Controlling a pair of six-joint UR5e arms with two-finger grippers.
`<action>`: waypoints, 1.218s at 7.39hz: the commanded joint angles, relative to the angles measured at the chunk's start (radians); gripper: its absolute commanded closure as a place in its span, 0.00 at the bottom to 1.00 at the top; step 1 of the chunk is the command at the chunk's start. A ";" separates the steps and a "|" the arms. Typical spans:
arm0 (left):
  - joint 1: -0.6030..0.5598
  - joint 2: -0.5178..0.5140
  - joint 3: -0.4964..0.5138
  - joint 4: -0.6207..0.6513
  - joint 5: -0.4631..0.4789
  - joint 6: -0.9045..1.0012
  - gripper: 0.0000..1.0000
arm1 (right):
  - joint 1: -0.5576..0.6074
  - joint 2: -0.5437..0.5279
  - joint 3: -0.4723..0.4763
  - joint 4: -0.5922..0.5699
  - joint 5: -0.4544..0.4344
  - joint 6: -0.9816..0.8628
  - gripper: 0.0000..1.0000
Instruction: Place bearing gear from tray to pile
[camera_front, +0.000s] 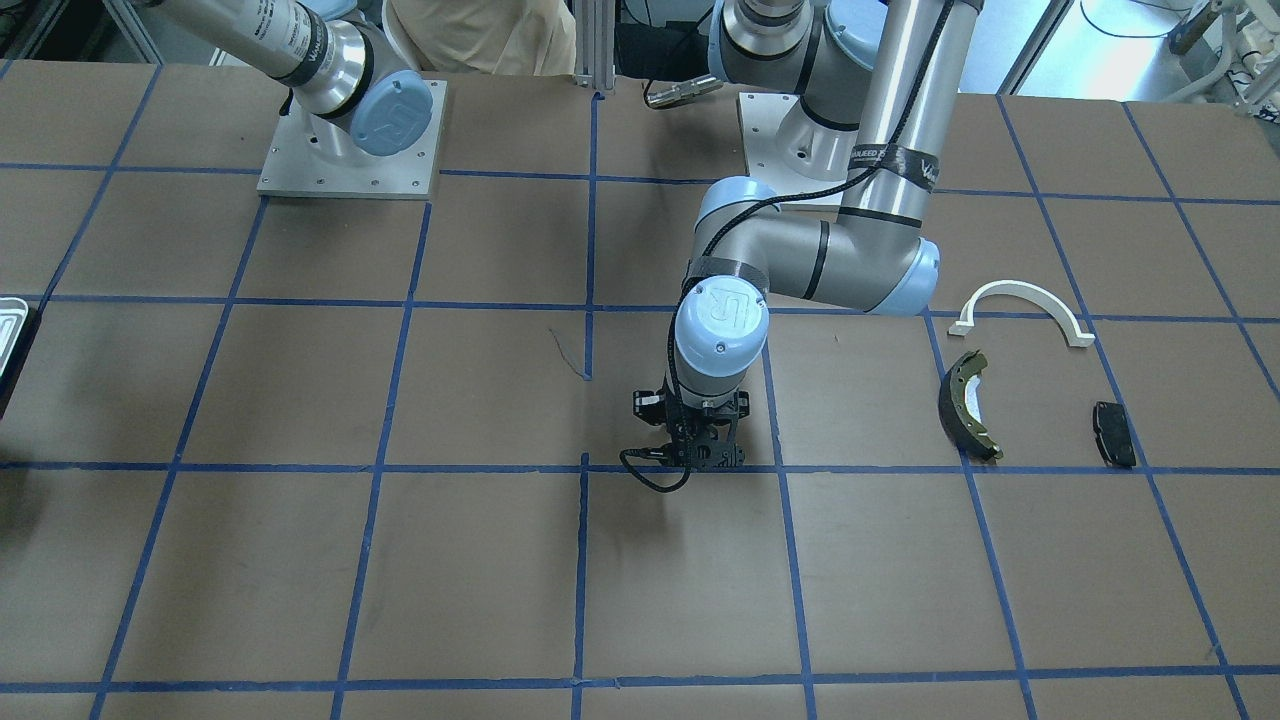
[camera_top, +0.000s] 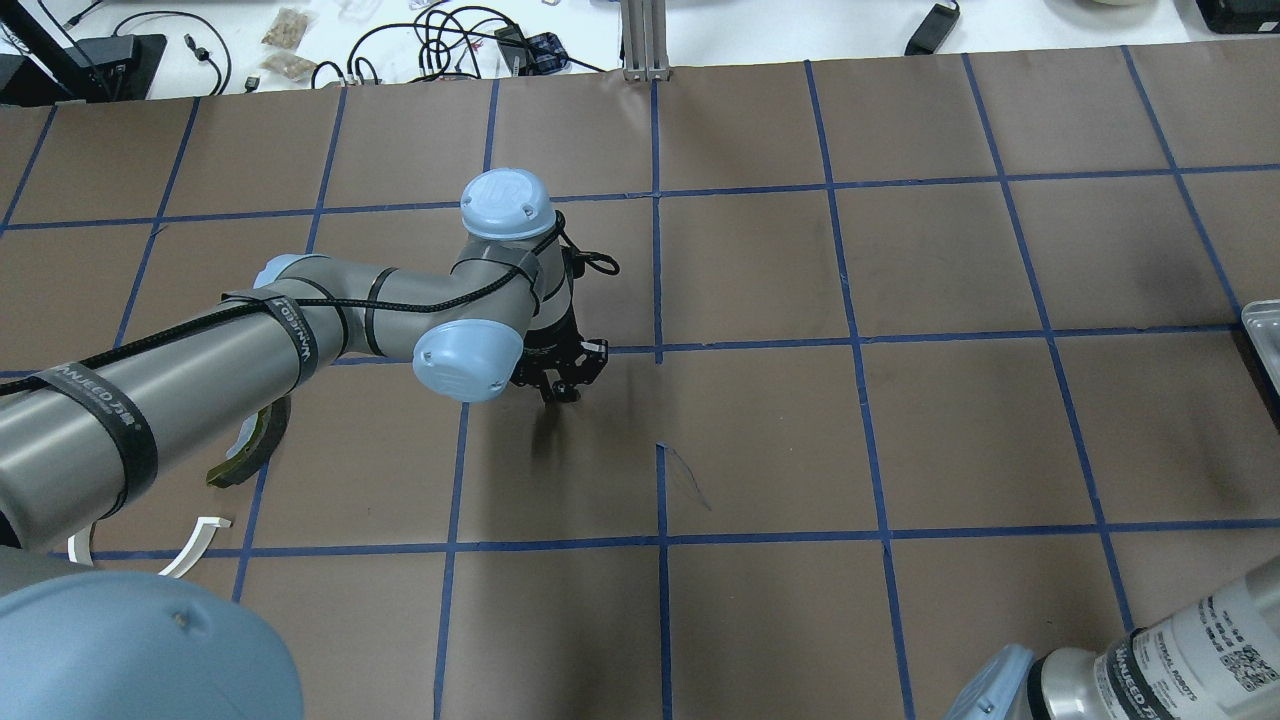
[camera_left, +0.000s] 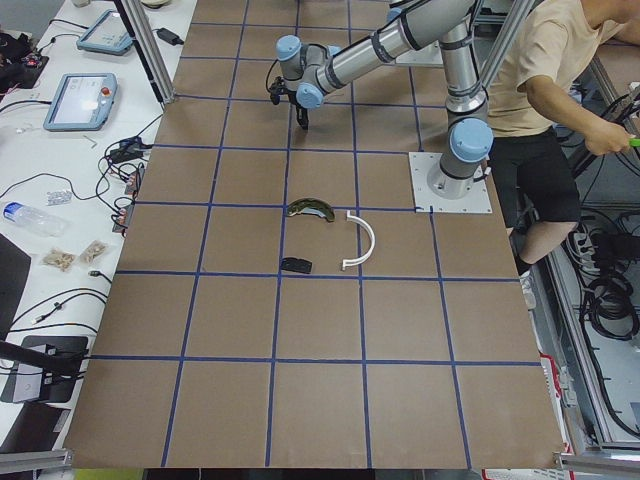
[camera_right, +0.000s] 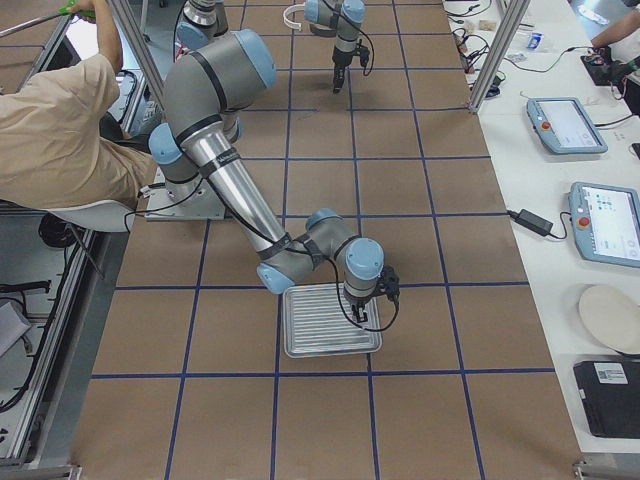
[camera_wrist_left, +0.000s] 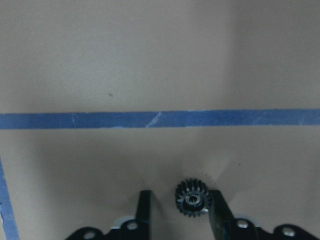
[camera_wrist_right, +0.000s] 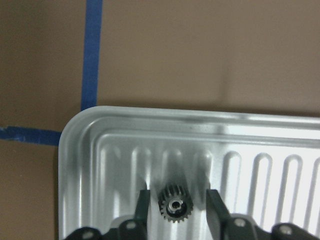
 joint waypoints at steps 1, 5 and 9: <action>0.004 -0.001 0.010 0.000 0.001 0.017 1.00 | 0.000 0.000 0.000 0.007 -0.002 0.001 0.70; 0.177 0.060 0.105 -0.053 0.009 0.190 1.00 | 0.026 -0.053 0.000 0.012 -0.002 0.007 0.86; 0.547 0.126 0.214 -0.327 0.083 0.538 1.00 | 0.425 -0.365 0.086 0.181 -0.013 0.455 0.86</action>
